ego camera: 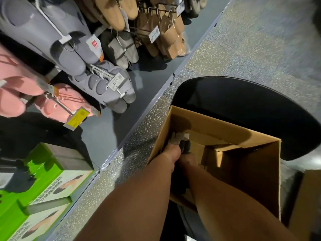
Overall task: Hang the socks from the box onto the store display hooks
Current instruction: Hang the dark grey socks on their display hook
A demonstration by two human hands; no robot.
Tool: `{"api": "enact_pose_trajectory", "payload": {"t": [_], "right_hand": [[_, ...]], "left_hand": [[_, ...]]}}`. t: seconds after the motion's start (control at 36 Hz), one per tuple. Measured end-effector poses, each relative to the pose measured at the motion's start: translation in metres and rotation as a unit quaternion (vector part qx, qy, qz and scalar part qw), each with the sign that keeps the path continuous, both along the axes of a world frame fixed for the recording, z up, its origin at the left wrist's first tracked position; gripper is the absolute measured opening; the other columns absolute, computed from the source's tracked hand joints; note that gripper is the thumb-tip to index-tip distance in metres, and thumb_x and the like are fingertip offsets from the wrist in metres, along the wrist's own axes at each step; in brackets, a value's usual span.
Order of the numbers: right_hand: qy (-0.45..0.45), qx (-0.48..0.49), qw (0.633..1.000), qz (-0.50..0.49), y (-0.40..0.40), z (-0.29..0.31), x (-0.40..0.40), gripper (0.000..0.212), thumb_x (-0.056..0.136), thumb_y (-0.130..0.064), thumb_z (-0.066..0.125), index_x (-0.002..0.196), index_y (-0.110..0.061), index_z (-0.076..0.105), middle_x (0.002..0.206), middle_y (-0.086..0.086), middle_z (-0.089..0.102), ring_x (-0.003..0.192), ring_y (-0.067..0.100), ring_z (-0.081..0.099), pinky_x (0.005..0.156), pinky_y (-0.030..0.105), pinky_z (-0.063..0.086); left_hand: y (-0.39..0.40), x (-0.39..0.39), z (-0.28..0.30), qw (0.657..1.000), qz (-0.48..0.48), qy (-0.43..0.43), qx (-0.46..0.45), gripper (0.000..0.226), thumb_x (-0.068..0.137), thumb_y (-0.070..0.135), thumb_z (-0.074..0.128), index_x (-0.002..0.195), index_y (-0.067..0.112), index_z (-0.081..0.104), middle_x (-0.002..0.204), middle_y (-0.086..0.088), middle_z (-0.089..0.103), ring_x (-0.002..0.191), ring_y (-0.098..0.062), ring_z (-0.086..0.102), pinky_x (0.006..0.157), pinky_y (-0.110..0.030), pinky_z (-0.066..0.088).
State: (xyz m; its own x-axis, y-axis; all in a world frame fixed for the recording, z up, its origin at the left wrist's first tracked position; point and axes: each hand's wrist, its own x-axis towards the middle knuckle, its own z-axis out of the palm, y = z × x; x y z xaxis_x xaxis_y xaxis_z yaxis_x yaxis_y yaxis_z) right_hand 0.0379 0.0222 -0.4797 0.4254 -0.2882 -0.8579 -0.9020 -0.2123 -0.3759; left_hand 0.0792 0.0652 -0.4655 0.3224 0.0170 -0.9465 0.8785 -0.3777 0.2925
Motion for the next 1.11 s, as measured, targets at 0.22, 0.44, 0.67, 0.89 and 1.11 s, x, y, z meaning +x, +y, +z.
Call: {"api": "enact_pose_trajectory", "payload": {"t": [0.22,0.44,0.67,0.89,1.11], "right_hand": [[-0.079,0.005,0.991,-0.111,-0.046,0.128,-0.058,0.023,0.077,-0.027,0.080,0.094,-0.024,0.065,0.089,0.000,0.072,0.083,0.017,0.069,0.076,0.036,0.059],[-0.221,0.073,0.958,-0.169,-0.053,0.310,-0.071,0.015,0.082,-0.003,0.065,0.095,-0.011,0.067,0.096,0.008,0.072,0.094,0.026,0.067,0.079,0.031,0.056],[-0.373,0.059,0.923,-0.065,0.036,0.438,-0.044,0.074,0.065,-0.067,0.076,0.116,-0.017,0.055,0.115,0.003,0.069,0.102,0.022,0.066,0.098,0.045,0.051],[-0.453,0.017,0.875,0.171,0.199,0.528,-0.072,0.030,0.097,-0.042,0.055,0.111,-0.016,0.058,0.096,0.000,0.060,0.104,0.028,0.064,0.075,0.027,0.041],[-0.475,0.078,0.795,0.370,0.411,0.515,-0.120,0.091,0.068,-0.094,0.045,0.117,-0.019,0.060,0.109,0.001,0.068,0.104,0.025,0.065,0.093,0.044,0.051]], "left_hand": [[-0.001,-0.037,0.086,0.997,-0.003,-0.019,-0.076,0.053,0.090,0.047,0.047,0.138,0.029,0.056,0.133,-0.009,0.061,0.120,-0.034,0.057,0.109,-0.054,0.043],[0.035,-0.066,0.279,0.962,-0.046,-0.190,-0.190,0.031,0.092,0.052,0.066,0.111,0.028,0.074,0.115,0.001,0.073,0.103,-0.018,0.070,0.086,-0.028,0.057],[0.095,-0.076,0.407,0.912,0.111,-0.368,-0.144,0.041,0.089,0.071,0.055,0.100,0.034,0.069,0.112,-0.003,0.072,0.102,-0.022,0.067,0.100,-0.044,0.052],[0.256,-0.128,0.486,0.814,0.242,-0.526,-0.051,0.036,0.093,0.053,0.061,0.107,0.024,0.075,0.107,-0.002,0.076,0.100,-0.020,0.072,0.093,-0.038,0.056],[0.458,-0.255,0.508,0.737,0.389,-0.551,0.036,0.046,0.088,0.058,0.067,0.108,0.017,0.062,0.102,0.003,0.073,0.099,-0.017,0.071,0.089,-0.030,0.057]]}}
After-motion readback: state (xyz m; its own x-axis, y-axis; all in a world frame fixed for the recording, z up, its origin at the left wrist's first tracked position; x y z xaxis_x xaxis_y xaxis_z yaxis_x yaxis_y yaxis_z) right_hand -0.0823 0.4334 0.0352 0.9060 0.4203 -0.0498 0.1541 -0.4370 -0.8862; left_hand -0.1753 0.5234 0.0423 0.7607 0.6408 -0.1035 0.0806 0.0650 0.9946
